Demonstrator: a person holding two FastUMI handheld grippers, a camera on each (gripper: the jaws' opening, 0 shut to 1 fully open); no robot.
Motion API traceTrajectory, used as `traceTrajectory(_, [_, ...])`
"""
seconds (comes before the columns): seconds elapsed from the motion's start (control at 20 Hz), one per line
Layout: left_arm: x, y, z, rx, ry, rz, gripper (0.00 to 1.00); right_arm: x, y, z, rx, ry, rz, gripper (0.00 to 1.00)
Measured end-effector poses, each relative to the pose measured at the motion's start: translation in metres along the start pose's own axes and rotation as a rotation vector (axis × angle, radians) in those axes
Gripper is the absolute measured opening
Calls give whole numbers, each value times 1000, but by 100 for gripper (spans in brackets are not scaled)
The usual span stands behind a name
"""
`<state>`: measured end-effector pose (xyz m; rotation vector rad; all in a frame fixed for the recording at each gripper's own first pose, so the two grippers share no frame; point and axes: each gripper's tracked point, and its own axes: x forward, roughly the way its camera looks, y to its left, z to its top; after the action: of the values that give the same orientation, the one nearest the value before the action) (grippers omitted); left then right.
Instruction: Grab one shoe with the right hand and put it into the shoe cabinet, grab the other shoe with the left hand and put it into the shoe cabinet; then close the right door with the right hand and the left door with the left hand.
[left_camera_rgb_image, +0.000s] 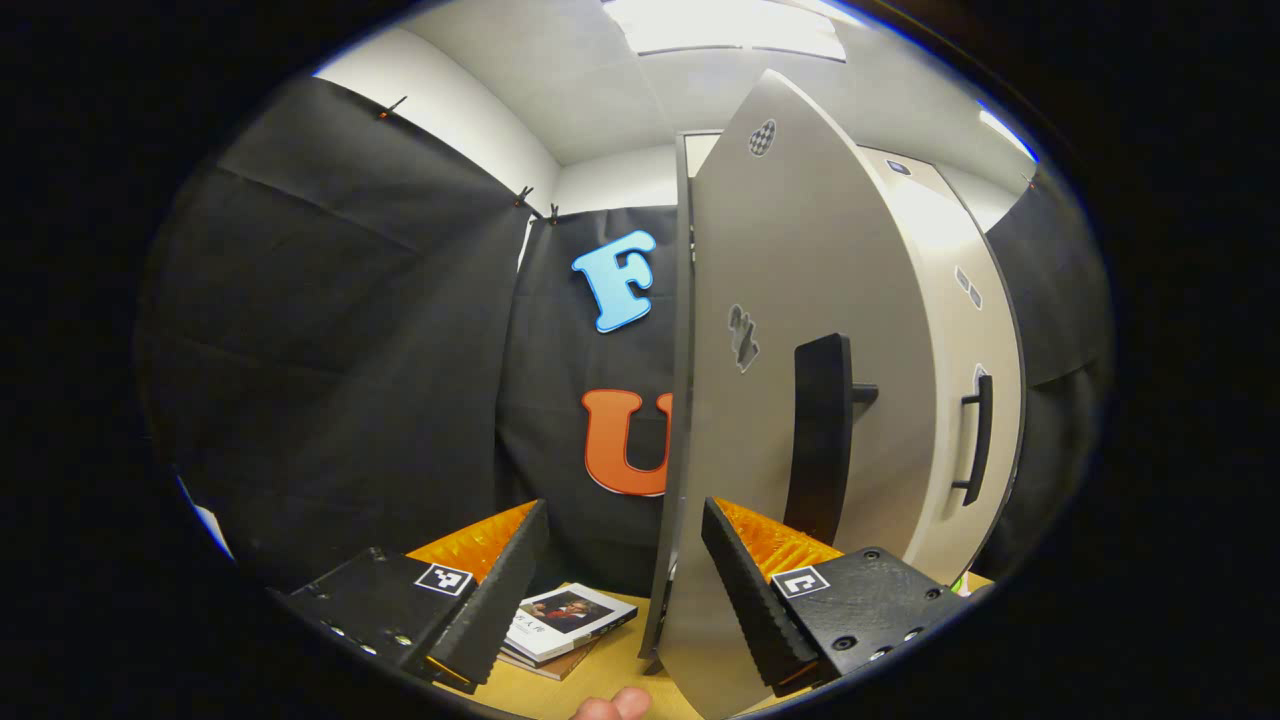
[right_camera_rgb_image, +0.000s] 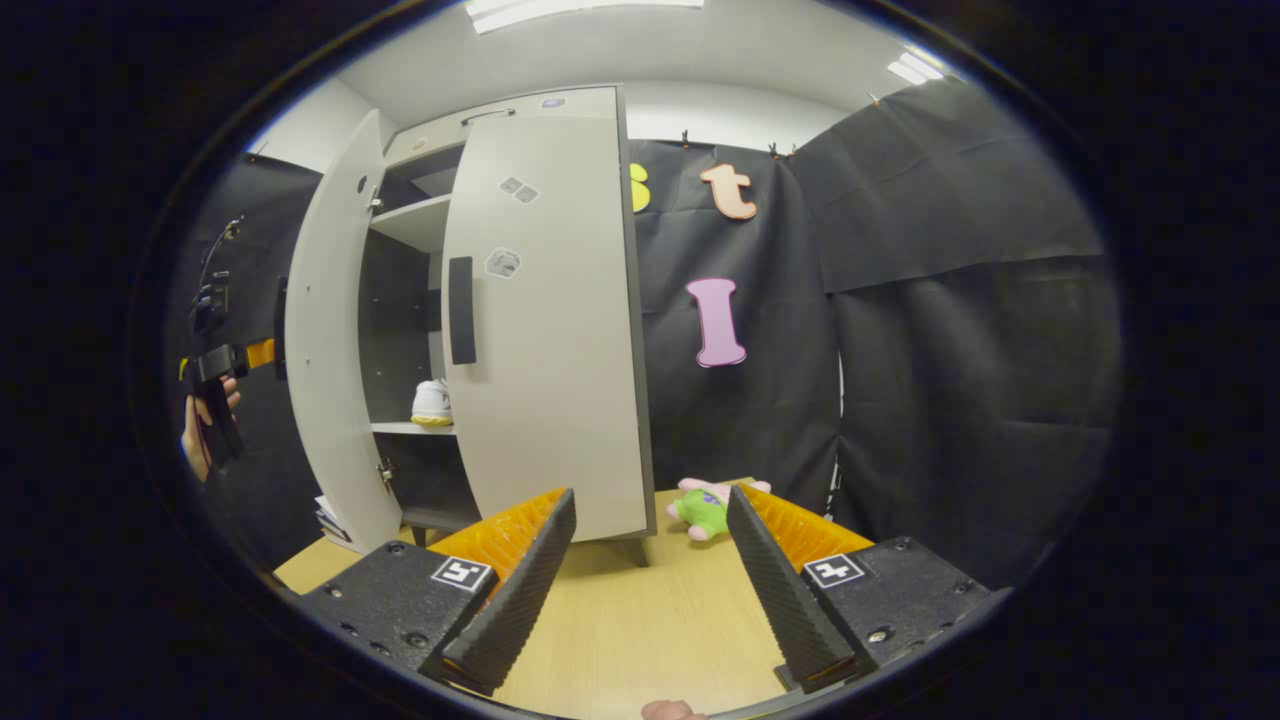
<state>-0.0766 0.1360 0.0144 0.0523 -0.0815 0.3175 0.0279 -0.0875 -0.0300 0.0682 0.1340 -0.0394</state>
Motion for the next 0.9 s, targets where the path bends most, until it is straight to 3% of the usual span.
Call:
traceTrajectory(0.2, [9, -44, -2, -7, 2, -86, 94, -3, -13, -3, 10, 4, -32, 98])
traceTrajectory(0.3, [9, -58, -5, -14, 12, -108, 94, -3, -18, -6, 19, 7, -46, 94])
traceTrajectory(0.35, [7, -62, -6, -13, 9, -118, 82, -5, -19, -8, 23, 8, -51, 98])
traceTrajectory(0.4, [4, -65, -5, -8, 6, -125, 94, -6, -21, -8, 24, 9, -56, 98])
traceTrajectory(0.9, [-84, -99, -33, 3, 81, -255, 94, -2, -13, -6, 16, 2, -36, 98])
